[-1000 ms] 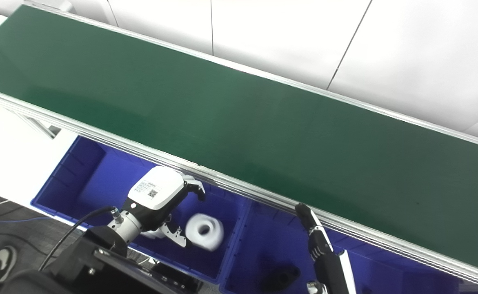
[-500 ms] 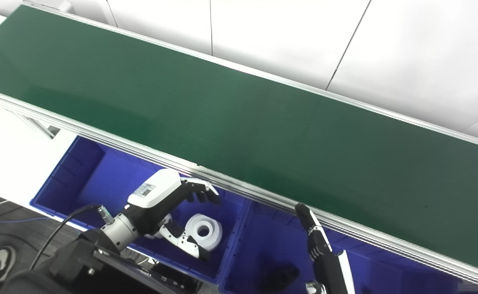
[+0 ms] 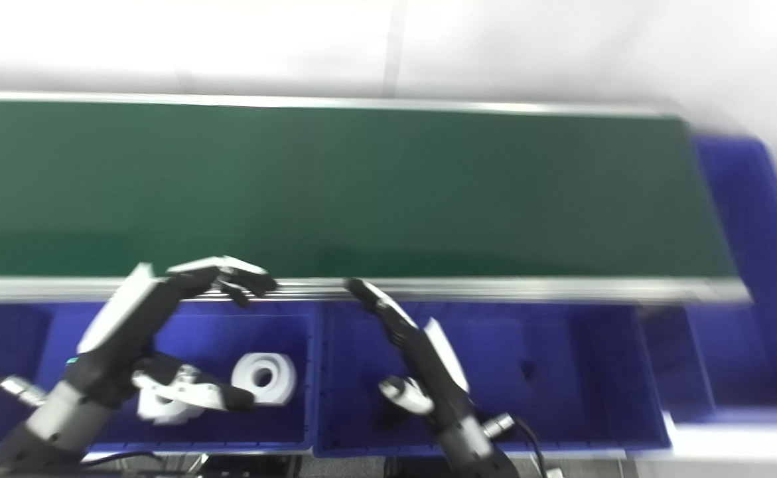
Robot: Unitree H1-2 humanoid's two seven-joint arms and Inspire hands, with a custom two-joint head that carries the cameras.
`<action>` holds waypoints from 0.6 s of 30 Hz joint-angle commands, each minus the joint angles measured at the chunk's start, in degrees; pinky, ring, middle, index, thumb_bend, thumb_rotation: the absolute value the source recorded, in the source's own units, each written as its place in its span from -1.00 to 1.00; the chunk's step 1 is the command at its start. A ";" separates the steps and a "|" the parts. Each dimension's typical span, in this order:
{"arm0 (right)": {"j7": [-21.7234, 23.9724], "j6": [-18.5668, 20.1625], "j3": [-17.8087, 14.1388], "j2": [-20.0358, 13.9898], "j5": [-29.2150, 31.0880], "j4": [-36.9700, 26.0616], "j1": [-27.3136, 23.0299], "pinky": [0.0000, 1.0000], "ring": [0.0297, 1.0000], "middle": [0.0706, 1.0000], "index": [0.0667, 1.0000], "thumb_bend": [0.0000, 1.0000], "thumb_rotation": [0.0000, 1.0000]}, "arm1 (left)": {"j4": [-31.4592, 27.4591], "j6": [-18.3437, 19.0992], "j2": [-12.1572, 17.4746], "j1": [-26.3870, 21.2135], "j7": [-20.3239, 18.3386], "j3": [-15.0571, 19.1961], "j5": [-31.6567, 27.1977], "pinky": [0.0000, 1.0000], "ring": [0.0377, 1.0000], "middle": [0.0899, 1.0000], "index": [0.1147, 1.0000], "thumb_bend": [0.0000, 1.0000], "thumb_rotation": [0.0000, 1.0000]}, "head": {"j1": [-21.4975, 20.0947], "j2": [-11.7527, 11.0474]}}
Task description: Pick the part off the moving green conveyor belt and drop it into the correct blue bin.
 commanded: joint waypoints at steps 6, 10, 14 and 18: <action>-2.25 -1.17 0.43 1.18 -1.62 0.25 0.77 0.85 0.88 0.83 0.78 0.88 0.98 | 12.82 -12.23 -7.26 -0.60 5.96 -0.55 1.86 0.26 0.44 0.45 0.35 0.98 0.51 | 2.50 -0.95; -2.53 -1.33 -0.09 0.29 -0.88 -0.28 1.23 0.92 0.91 0.84 0.79 0.89 0.98 | 21.29 -17.41 -10.49 0.42 8.56 -0.75 3.02 0.38 0.55 0.58 0.49 0.94 0.67 | 6.24 -1.23; -1.85 -1.67 -0.64 -1.37 1.34 -0.39 1.41 0.94 0.91 0.85 0.80 0.89 0.96 | 25.55 -20.29 -12.37 1.06 10.10 -0.92 3.19 0.44 0.61 0.65 0.57 0.91 0.79 | 10.52 -1.88; -1.41 -2.51 -1.04 -2.84 2.87 0.15 1.13 0.89 0.89 0.84 0.79 0.88 0.96 | 28.02 -21.24 -13.34 1.34 10.85 -1.82 4.48 0.52 0.69 0.73 0.64 0.88 0.93 | 14.48 -2.61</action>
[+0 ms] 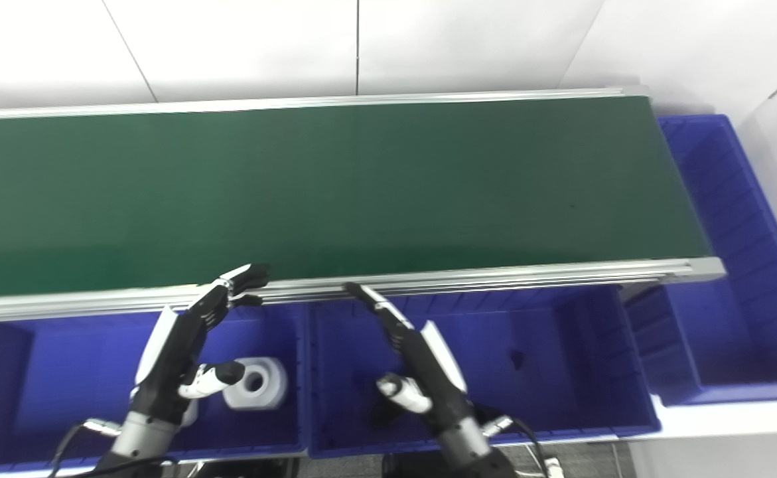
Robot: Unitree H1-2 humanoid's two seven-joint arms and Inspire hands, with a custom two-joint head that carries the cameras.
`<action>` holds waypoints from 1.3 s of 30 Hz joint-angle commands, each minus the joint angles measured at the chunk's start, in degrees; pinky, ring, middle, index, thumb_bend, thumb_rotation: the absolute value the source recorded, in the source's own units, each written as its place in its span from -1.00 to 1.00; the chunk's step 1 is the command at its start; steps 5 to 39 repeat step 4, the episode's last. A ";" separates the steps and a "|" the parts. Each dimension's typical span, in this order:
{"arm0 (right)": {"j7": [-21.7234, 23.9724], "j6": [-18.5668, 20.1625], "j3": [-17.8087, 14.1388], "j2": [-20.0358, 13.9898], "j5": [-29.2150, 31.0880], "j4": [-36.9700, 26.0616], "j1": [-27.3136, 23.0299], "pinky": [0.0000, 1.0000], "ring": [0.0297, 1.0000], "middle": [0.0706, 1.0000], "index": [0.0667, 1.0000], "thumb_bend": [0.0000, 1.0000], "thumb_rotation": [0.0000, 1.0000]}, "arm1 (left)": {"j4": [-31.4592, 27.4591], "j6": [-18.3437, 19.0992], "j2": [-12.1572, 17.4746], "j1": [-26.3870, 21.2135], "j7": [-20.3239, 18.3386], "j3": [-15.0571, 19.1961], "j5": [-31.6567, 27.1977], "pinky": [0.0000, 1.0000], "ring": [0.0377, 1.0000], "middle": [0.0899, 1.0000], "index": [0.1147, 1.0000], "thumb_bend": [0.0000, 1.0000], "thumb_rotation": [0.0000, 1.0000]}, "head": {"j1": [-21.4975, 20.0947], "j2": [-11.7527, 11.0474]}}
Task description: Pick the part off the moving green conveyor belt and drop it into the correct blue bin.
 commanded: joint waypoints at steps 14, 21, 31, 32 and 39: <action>0.64 -3.76 -0.61 -1.15 1.95 -0.02 -0.43 0.87 0.87 0.84 0.80 0.88 0.97 | 1.78 -2.58 -1.06 0.21 1.07 -1.73 2.09 0.60 0.74 0.77 0.69 0.89 1.00 | 3.49 -0.88; 0.64 -3.76 -0.61 -1.15 1.95 -0.02 -0.43 0.87 0.87 0.84 0.80 0.88 0.97 | 1.78 -2.58 -1.06 0.21 1.07 -1.73 2.09 0.60 0.74 0.77 0.69 0.89 1.00 | 3.49 -0.88; 0.64 -3.76 -0.61 -1.15 1.95 -0.02 -0.43 0.87 0.87 0.84 0.80 0.88 0.97 | 1.78 -2.58 -1.06 0.21 1.07 -1.73 2.09 0.60 0.74 0.77 0.69 0.89 1.00 | 3.49 -0.88; 0.64 -3.76 -0.61 -1.15 1.95 -0.02 -0.43 0.87 0.87 0.84 0.80 0.88 0.97 | 1.78 -2.58 -1.06 0.21 1.07 -1.73 2.09 0.60 0.74 0.77 0.69 0.89 1.00 | 3.49 -0.88; 0.64 -3.76 -0.61 -1.15 1.95 -0.02 -0.43 0.87 0.87 0.84 0.80 0.88 0.97 | 1.78 -2.58 -1.06 0.21 1.07 -1.73 2.09 0.60 0.74 0.77 0.69 0.89 1.00 | 3.49 -0.88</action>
